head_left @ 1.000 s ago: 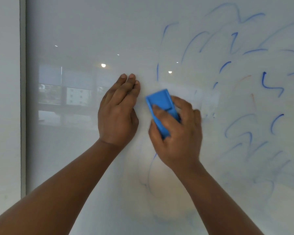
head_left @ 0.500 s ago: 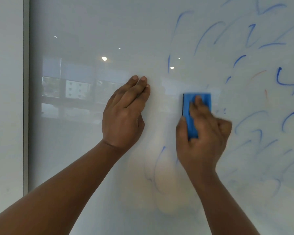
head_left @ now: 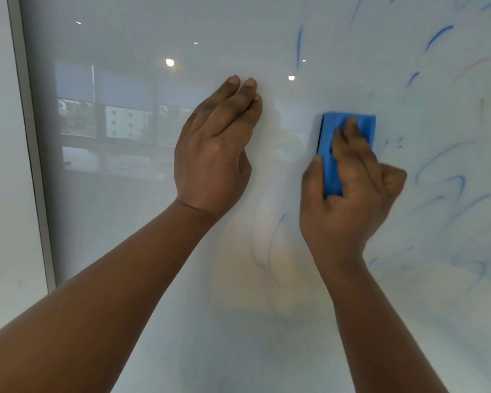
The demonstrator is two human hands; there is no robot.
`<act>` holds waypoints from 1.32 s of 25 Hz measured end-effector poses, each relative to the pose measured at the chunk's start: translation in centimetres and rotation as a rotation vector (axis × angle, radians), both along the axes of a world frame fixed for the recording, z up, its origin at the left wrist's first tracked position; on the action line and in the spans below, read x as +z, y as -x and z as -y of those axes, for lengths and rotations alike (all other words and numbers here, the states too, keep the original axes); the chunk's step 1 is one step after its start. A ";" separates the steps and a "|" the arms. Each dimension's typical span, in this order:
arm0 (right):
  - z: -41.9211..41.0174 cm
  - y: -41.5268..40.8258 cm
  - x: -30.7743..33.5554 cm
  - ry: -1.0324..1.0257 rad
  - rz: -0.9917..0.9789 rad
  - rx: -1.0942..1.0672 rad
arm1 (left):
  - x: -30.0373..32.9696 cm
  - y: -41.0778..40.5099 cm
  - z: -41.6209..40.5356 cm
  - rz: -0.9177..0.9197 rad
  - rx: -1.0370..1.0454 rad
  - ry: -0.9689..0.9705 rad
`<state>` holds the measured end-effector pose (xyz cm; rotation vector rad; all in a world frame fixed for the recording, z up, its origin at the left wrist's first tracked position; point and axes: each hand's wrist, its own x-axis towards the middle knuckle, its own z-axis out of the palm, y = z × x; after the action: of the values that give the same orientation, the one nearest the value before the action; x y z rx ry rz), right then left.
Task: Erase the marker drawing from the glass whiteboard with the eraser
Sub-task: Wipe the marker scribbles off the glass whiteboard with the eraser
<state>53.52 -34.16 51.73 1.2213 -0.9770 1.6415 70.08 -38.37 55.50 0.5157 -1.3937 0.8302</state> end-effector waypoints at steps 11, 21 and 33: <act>0.4 -1.6 -2.6 0.025 -0.061 0.039 | -1.2 -0.4 0.2 0.033 -0.013 -0.007; -0.1 -0.7 -5.3 0.002 -0.070 0.038 | -6.2 -1.9 -0.5 0.135 0.024 -0.101; 0.0 -3.9 -9.8 -0.072 -0.260 0.088 | -7.8 -2.4 -0.4 0.152 0.062 -0.122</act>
<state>57.41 -34.12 41.95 1.5027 -0.8348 1.4781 72.47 -38.01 47.70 0.6022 -1.5818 0.8525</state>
